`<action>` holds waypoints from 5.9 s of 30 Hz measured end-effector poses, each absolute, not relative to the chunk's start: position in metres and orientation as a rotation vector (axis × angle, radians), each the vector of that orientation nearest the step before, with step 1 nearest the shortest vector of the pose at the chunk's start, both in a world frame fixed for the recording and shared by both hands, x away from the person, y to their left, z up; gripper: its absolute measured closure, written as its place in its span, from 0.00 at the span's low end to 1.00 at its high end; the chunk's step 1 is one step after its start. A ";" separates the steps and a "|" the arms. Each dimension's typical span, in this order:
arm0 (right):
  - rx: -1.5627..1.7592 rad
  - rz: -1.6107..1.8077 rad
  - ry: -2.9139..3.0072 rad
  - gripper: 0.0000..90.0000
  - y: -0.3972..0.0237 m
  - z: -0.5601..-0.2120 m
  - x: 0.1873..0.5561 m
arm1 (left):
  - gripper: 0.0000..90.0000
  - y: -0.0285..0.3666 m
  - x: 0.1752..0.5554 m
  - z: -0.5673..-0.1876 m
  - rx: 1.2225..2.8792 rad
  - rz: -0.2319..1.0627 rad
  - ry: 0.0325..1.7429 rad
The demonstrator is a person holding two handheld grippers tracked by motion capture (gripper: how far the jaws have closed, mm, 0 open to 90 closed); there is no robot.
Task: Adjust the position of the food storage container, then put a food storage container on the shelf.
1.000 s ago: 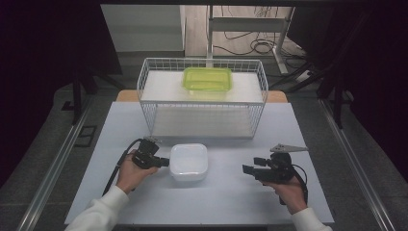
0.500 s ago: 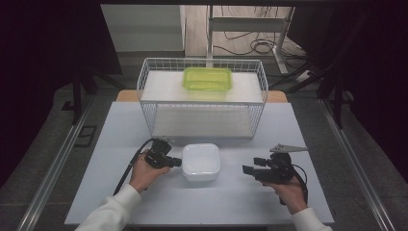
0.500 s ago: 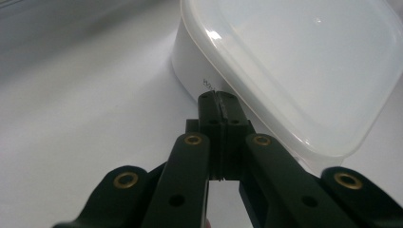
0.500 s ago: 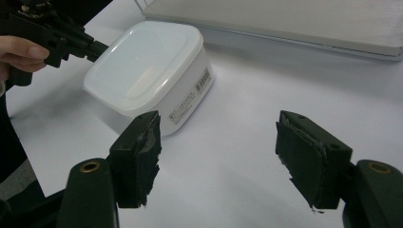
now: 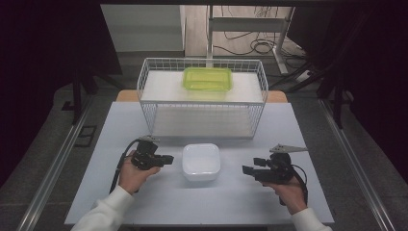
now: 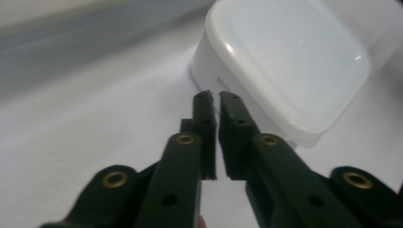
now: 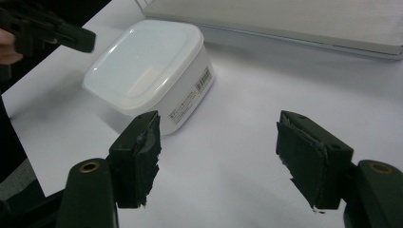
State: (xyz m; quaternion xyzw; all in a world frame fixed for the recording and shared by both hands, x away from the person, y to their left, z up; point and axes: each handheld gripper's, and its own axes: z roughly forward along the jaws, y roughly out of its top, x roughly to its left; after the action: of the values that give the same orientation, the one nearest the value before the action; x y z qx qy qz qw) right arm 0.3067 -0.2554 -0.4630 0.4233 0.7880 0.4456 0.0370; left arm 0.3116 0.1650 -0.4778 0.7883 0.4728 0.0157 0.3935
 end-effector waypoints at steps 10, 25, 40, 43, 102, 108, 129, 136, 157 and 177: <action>1.293 1.363 2.431 0.34 -0.255 -0.464 0.307 | 0.54 0.170 0.301 -0.464 1.881 -0.008 1.218; 1.317 1.370 2.431 0.31 -0.255 -0.465 0.308 | 0.46 0.172 0.300 -0.465 1.854 -0.029 1.235; 1.363 1.489 2.439 0.36 -0.232 -0.463 0.322 | 0.45 0.172 0.301 -0.464 1.818 -0.088 1.235; 1.371 1.501 2.441 0.36 -0.224 -0.462 0.326 | 0.44 0.172 0.303 -0.463 1.799 -0.114 1.238; 1.714 1.515 2.543 0.73 -0.180 -0.495 0.365 | 0.78 0.155 0.330 -0.511 1.628 -0.473 1.344; 1.728 1.567 2.543 0.78 -0.186 -0.493 0.360 | 0.82 0.155 0.326 -0.507 1.640 -0.460 1.331; 1.584 1.599 2.531 0.86 -0.186 -0.478 0.354 | 0.89 0.160 0.316 -0.491 1.654 -0.372 1.255; 1.544 1.618 2.522 0.86 -0.186 -0.471 0.351 | 0.89 0.159 0.313 -0.484 1.653 -0.349 1.236; 1.437 1.653 2.493 0.86 -0.184 -0.447 0.343 | 0.90 0.162 0.305 -0.461 1.660 -0.271 1.172; 1.324 1.684 2.442 0.85 -0.183 -0.414 0.334 | 0.90 0.162 0.296 -0.426 1.660 -0.169 1.114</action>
State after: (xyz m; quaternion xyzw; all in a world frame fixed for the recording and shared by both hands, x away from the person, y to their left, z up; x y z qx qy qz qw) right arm 0.3343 -0.1829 -0.4140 0.4068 0.7508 0.5176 -0.0534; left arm 0.2956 0.1617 -0.4256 0.6975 0.4683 -0.0711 0.5377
